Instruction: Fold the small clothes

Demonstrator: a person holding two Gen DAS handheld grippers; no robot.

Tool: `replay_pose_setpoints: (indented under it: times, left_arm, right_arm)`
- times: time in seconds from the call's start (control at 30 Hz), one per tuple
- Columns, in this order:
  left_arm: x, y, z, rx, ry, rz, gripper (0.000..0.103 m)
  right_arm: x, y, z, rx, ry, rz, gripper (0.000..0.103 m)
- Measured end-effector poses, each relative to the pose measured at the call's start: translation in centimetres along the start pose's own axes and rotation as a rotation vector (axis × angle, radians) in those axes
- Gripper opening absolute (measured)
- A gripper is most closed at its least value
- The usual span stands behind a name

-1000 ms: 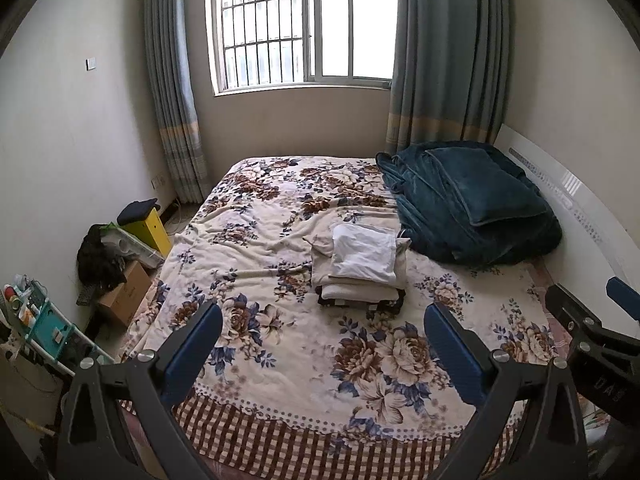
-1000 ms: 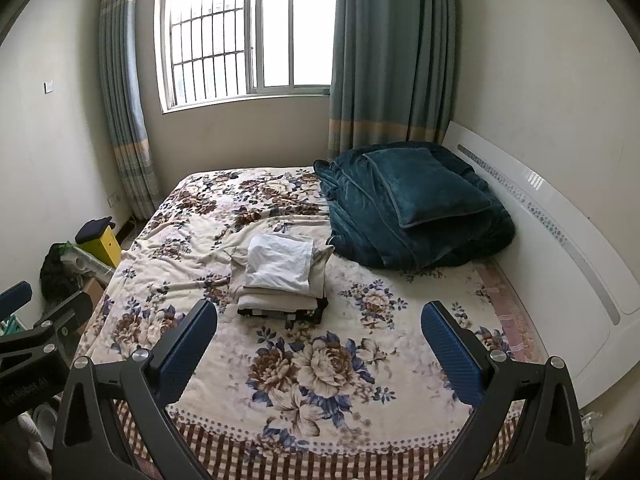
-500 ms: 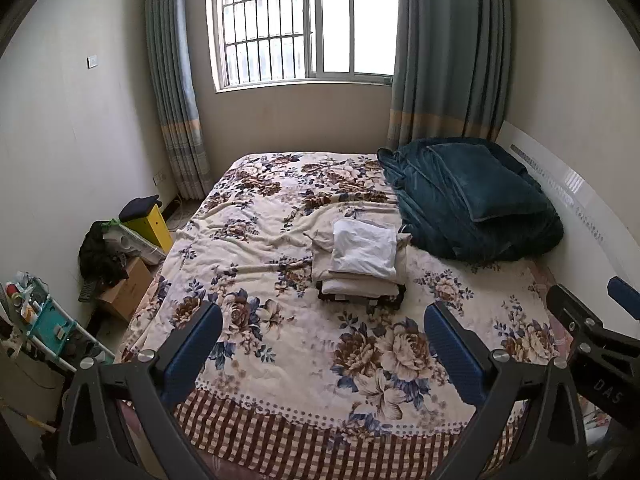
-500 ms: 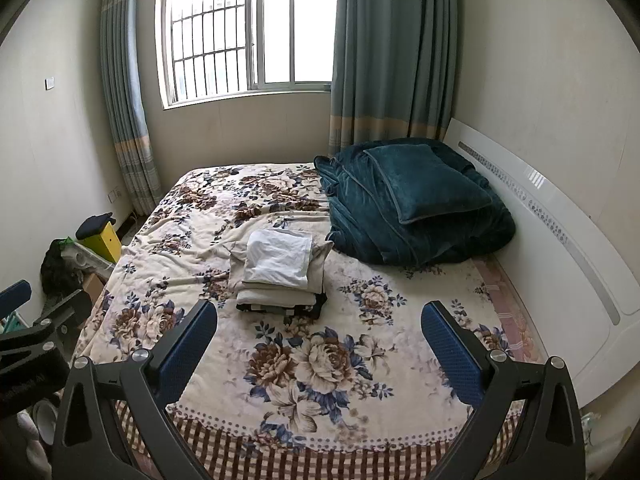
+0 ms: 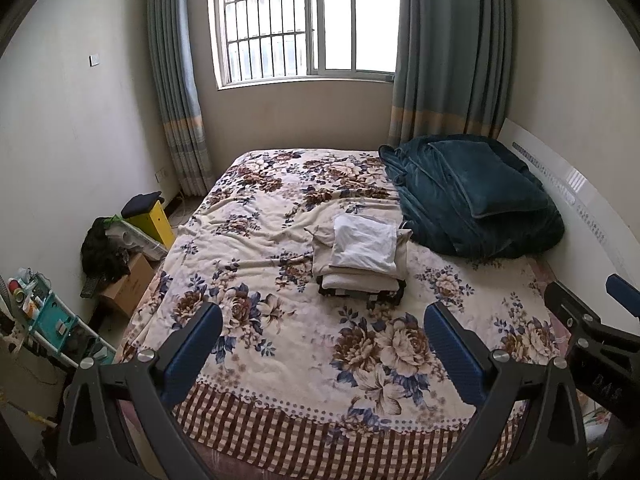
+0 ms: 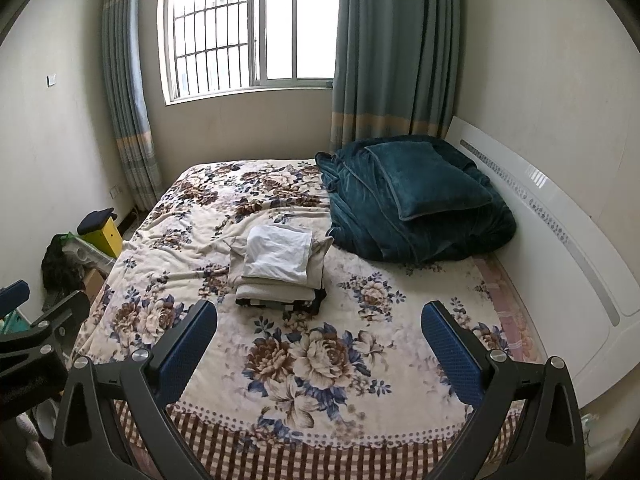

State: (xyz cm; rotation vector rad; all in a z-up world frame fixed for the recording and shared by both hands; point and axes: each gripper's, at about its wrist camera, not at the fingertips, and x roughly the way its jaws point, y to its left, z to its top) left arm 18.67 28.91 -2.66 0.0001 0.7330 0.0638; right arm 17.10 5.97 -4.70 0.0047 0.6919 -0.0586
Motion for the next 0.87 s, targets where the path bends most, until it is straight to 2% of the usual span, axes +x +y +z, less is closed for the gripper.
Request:
replay_pose_setpoints:
  times: [0.87]
  left_arm:
    - [-0.67, -0.35, -0.18, -0.015, -0.021, 0.025, 0.103]
  right_arm:
    - [-0.42, 0.08, -0.25, -0.014, 0.007, 0.011, 0.103]
